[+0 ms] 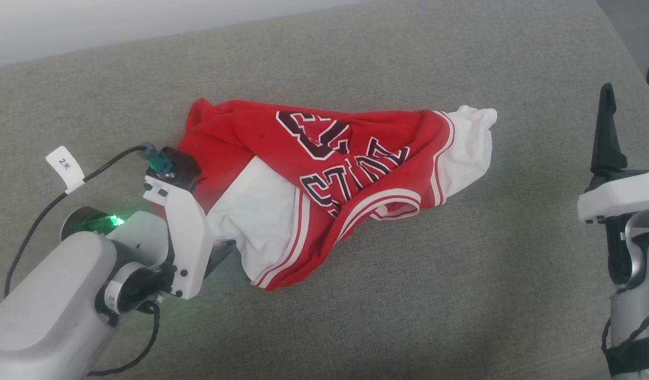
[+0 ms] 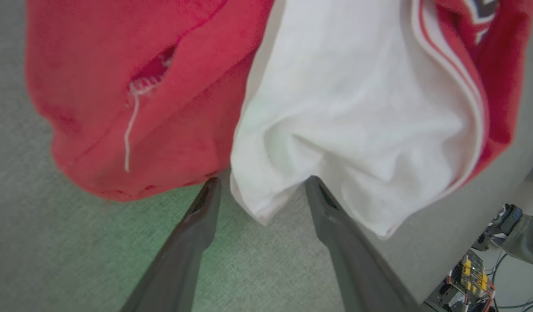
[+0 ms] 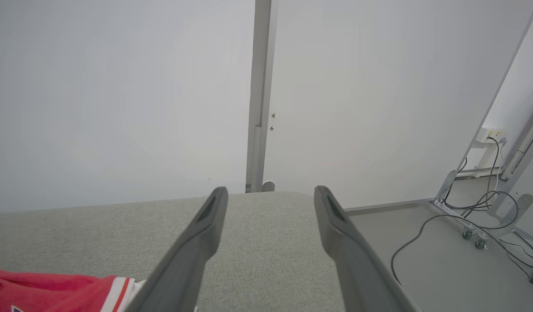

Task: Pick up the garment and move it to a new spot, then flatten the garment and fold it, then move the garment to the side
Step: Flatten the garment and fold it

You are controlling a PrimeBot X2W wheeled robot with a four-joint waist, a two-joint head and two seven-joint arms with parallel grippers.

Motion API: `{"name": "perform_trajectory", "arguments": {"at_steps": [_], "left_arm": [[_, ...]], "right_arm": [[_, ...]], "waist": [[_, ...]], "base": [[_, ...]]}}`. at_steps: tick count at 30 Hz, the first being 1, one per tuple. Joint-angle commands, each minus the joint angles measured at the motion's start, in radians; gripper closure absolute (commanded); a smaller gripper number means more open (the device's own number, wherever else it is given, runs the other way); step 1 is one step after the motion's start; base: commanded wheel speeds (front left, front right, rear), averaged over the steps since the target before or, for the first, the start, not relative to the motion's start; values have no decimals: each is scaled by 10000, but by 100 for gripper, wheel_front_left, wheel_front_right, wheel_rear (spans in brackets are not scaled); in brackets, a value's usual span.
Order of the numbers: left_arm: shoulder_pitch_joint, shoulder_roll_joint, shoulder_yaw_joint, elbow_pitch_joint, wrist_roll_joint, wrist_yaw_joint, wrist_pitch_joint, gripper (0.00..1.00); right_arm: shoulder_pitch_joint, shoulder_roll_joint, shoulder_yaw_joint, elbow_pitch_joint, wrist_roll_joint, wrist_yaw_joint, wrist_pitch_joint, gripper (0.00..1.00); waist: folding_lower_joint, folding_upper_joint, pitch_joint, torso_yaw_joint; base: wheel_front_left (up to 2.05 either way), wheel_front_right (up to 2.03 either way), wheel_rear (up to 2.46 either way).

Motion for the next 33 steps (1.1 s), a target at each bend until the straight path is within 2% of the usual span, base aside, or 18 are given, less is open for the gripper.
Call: {"name": "perform_trajectory", "arguments": {"at_steps": [1, 6, 7, 8, 9, 10, 15, 19, 28, 33], "left_arm": [[-13, -52, 14, 142, -97, 55, 31, 0], [-158, -207, 80, 648, -125, 152, -103, 0], [-190, -240, 85, 708, -122, 149, -128, 13], [-219, -284, 115, 784, -126, 182, -189, 30], [-224, -310, 119, 846, -150, 193, -184, 61], [-253, -324, 111, 879, -137, 181, -214, 100], [-456, -491, 133, 1086, -137, 190, -309, 100], [-399, -388, 322, 994, -275, 356, -335, 100], [315, 373, 1000, -97, -583, 1044, -309, 100], [1123, 1042, 1607, -1001, -928, 1597, -377, 100]], "right_arm": [[56, 42, -4, -68, -84, -17, -93, 0], [37, 97, 1, -124, -149, -17, -322, 0], [41, 105, 1, -128, -159, -17, -322, 0], [53, 103, -8, -125, -191, -17, -333, 0], [54, 103, -26, -129, -208, -17, -348, 0], [40, 111, -45, -140, -206, -17, -364, 0], [10, 133, -114, -146, -270, -17, -404, 0], [143, 130, -232, -220, -383, -17, -352, 0], [341, 52, -487, -351, -514, -17, -101, 0], [413, 17, -547, -450, -626, -17, 74, 0]], "waist": [[0, 0, 54, -34], [0, 0, 140, -57], [0, 0, 151, -55], [0, 0, 157, -45], [0, 0, 160, -35], [0, 0, 167, -25], [0, 0, 165, 79], [0, 0, 68, 289], [0, 0, -154, 801], [0, 0, -221, 1092]], "base": [[0, 0, 0], [0, 0, 0], [0, 0, 0], [0, 0, 0], [0, 0, 0], [0, 0, 0], [0, 0, 0], [0, 0, 0], [0, 0, 0], [0, 0, 0]]}}
